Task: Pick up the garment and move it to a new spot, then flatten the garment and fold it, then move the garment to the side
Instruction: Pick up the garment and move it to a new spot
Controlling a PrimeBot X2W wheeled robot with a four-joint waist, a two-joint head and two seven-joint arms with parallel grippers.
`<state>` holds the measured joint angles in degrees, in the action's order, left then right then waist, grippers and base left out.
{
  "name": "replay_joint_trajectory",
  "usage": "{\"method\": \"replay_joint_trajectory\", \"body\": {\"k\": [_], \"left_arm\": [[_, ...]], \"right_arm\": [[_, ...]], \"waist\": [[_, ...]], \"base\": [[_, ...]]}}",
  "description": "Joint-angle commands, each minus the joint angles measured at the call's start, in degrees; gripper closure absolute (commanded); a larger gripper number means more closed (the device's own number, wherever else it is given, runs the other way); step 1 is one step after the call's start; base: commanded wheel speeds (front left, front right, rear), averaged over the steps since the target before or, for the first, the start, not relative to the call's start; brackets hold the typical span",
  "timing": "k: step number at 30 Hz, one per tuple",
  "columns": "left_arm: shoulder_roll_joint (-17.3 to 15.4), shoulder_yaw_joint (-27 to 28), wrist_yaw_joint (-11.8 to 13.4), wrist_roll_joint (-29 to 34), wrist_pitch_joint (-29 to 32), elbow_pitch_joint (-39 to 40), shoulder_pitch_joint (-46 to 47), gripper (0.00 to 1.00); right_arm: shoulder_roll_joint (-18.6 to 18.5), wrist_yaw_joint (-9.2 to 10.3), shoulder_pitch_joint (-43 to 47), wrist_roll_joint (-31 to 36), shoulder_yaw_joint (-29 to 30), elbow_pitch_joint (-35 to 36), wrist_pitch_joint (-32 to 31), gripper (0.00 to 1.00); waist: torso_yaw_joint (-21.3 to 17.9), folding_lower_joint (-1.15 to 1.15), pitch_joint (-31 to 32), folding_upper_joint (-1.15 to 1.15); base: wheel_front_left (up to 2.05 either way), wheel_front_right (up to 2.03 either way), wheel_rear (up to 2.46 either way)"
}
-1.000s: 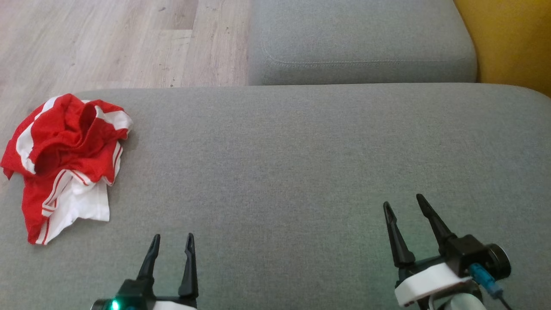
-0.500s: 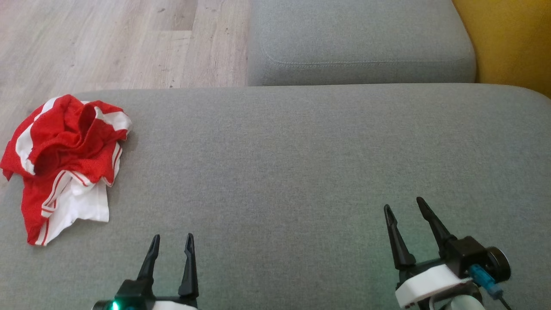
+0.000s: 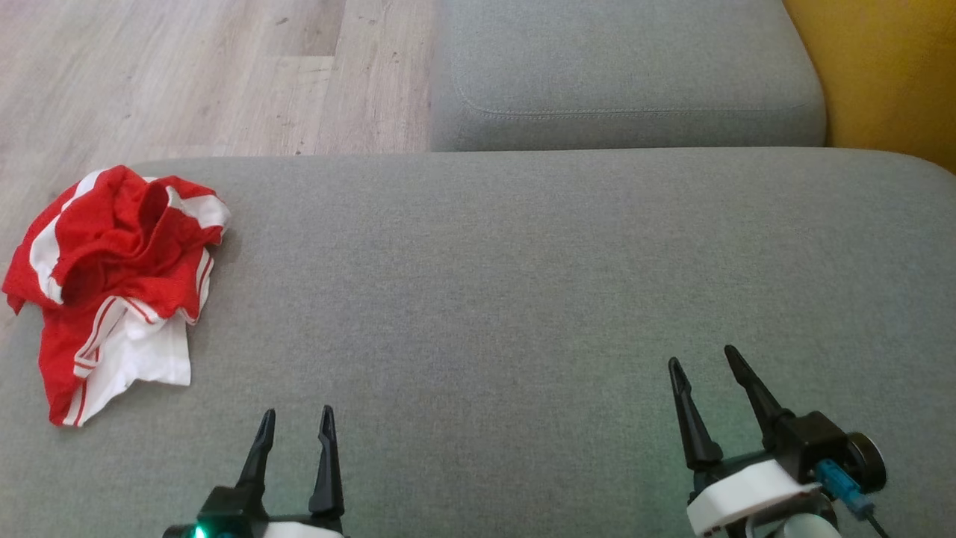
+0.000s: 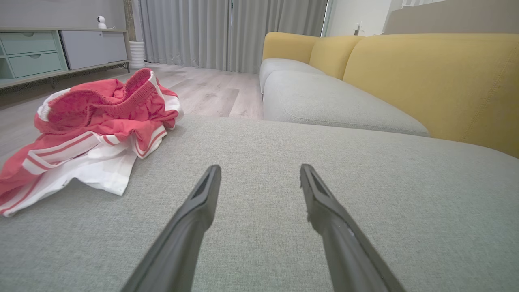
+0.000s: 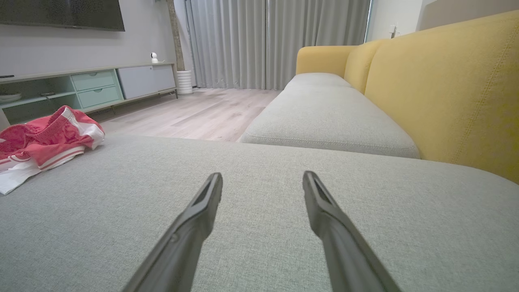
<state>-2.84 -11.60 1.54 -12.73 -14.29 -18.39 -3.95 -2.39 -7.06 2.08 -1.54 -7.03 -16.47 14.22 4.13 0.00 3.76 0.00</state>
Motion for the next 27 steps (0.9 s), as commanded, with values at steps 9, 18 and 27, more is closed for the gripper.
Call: {"method": "replay_joint_trajectory", "body": {"k": [9,18,27], "left_arm": [[-0.18,0.5,0.34,-0.82,-0.69,1.38,3.23,0.0],[-1.14,0.27,0.36,-0.89,-0.25,2.64,4.47,0.0],[-1.83,0.85,0.86,-1.76,0.04,4.21,4.41,0.0]], "right_arm": [[-0.49,-0.43,-1.38,-1.59,-0.39,2.05,0.78,0.0],[-0.49,-0.43,-1.49,-3.05,-0.04,2.61,0.78,0.0],[-0.49,-0.43,-2.18,-3.83,-0.49,2.89,0.78,0.0]], "waist": [[2.88,0.0,0.07,0.0],[13.2,0.0,-0.25,0.0],[21.83,0.0,-1.0,0.0]], "base": [[0.0,0.0,0.0],[0.0,0.0,0.0],[0.0,0.0,0.0]]}}
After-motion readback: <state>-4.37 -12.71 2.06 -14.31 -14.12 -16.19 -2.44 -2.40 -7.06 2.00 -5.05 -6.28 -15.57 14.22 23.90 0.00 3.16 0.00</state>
